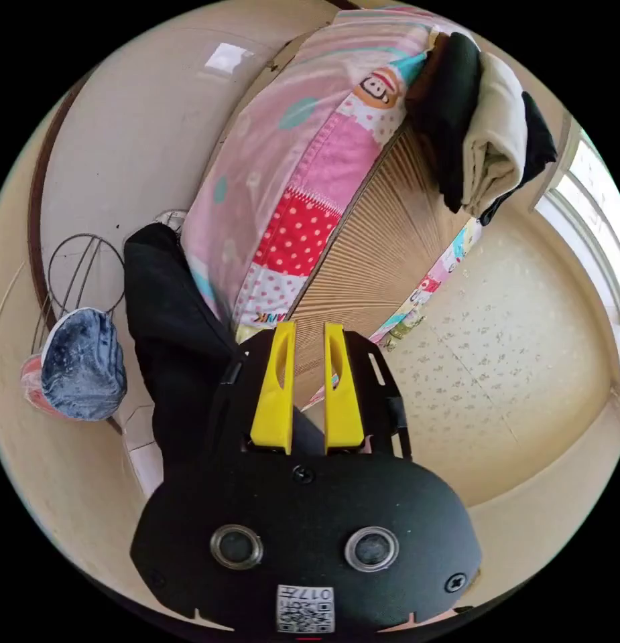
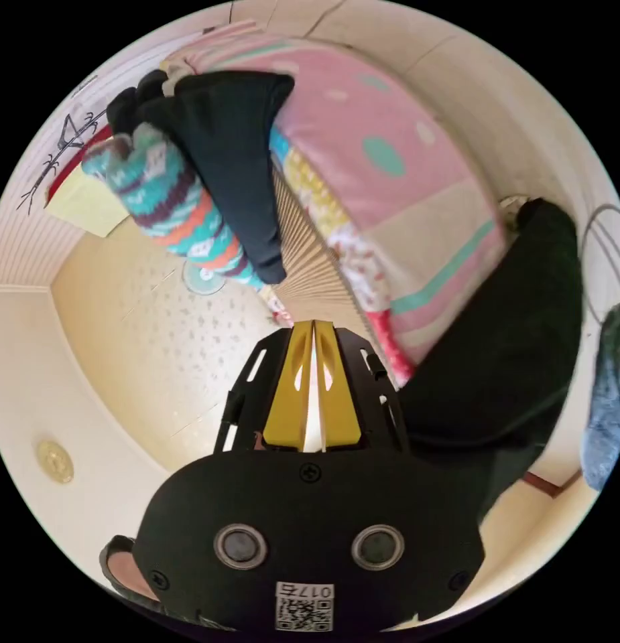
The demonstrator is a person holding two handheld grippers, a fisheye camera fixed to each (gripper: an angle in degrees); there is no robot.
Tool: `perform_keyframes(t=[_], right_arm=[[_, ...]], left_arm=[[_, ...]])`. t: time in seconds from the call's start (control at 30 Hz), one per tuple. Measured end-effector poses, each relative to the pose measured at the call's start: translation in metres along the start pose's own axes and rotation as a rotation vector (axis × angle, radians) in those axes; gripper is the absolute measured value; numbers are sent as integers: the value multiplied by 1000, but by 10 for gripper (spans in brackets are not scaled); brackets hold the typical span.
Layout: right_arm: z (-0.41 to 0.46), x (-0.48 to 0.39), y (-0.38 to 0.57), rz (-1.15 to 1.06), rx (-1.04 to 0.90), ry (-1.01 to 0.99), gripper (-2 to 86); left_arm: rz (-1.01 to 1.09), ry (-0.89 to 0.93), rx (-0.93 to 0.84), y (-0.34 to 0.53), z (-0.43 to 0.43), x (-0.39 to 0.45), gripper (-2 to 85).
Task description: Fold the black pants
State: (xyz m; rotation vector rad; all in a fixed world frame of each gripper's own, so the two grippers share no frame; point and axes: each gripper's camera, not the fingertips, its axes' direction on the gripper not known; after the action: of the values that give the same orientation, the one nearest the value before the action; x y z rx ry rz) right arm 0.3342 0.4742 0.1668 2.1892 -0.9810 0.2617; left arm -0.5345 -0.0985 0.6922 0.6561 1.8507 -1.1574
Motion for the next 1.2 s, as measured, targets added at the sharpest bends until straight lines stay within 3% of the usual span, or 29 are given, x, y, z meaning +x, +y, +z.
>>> perform_keyframes(t=[0.13,0.2,0.37,0.47,0.6,0.7,0.77,0.8,0.93,1.07,1.2], right_arm=[[85,12,9,-47,-148,-177,6],[130,6,16,-130,-304,-181,5],[166,5,42,-308,-592,108,5],[151,33,59,-313,-592,214,5],[113,84,69,-270,-467,24,6],[101,109,76,-295,-403,-98,5],[107,119,80,-311,-421,-127,5],[118,124,83,-322,-457,-118,6],[177,127,101,-402,-662,-24,9],[280,119,157,-573,-1008,164,15],[363,94,265,-929,-1279,309,49]], left_arm=[[163,330,255,-16,-17,74,73],[251,355,312,-25,-26,117,77],[471,-25,294,-49,-22,240,141],[530,-276,188,-57,24,271,139],[513,-415,126,-49,88,268,86],[558,-281,95,-23,121,254,44],[715,-40,-2,9,145,253,26],[762,-6,-23,20,151,257,21],[1162,-96,-148,131,211,306,2],[1542,-129,-304,260,277,338,-2],[1689,-40,-435,352,333,328,-3]])
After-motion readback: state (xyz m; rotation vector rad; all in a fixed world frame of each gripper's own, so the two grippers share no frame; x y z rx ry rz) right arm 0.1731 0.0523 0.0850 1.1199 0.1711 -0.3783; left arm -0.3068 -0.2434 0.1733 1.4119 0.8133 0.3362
